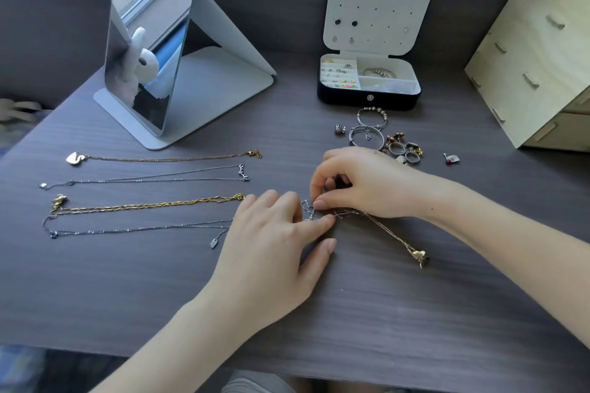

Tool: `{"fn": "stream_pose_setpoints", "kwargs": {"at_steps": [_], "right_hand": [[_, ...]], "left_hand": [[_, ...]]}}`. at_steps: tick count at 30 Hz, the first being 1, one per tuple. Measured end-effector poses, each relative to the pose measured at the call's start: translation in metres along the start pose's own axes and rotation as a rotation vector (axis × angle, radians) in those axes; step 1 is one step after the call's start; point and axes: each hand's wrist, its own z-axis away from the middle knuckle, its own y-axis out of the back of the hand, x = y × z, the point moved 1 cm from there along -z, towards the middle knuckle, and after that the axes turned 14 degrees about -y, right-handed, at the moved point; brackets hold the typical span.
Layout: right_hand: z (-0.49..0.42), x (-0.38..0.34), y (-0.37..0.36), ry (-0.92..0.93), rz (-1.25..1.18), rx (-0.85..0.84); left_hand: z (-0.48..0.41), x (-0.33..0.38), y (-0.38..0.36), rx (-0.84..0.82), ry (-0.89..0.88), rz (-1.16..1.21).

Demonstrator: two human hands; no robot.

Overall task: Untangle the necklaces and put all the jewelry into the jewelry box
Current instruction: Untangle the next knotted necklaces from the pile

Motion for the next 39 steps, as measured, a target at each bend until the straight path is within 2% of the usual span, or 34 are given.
{"fn": "stream_pose_setpoints", "kwargs": {"at_steps": [4, 8, 11, 17, 22, 28, 35, 39], "right_hand": [[0.002, 0.000, -0.003, -0.005, 0.180, 0.073], [0.004, 0.004, -0.008, -0.034, 0.126, 0.150], [0.005, 0.006, -0.007, -0.101, -0.076, 0.223], [0.012, 0.011, -0.007, -0.202, -0.641, 0.242], [0.014, 0.016, -0.008, -0.171, -0.816, 0.247], [0.020, 0.011, -0.007, -0.003, -0.652, 0.187], [0.025, 0.016, -0.004, 0.075, -0.444, 0.068], [0.026, 0.023, -0.003, 0.024, -0.323, 0.169]], "left_hand": [[0.006, 0.000, 0.002, 0.046, 0.020, 0.117], [0.011, -0.001, 0.004, 0.056, 0.002, 0.187], [0.012, 0.000, 0.004, 0.059, -0.007, 0.194], [0.012, 0.000, 0.005, 0.056, -0.034, 0.198], [0.012, 0.003, 0.008, 0.067, -0.086, 0.155], [0.010, 0.003, 0.007, 0.057, -0.092, 0.150], [0.005, 0.001, 0.007, 0.018, -0.109, 0.197], [0.004, 0.000, 0.008, -0.011, -0.114, 0.145]]}}
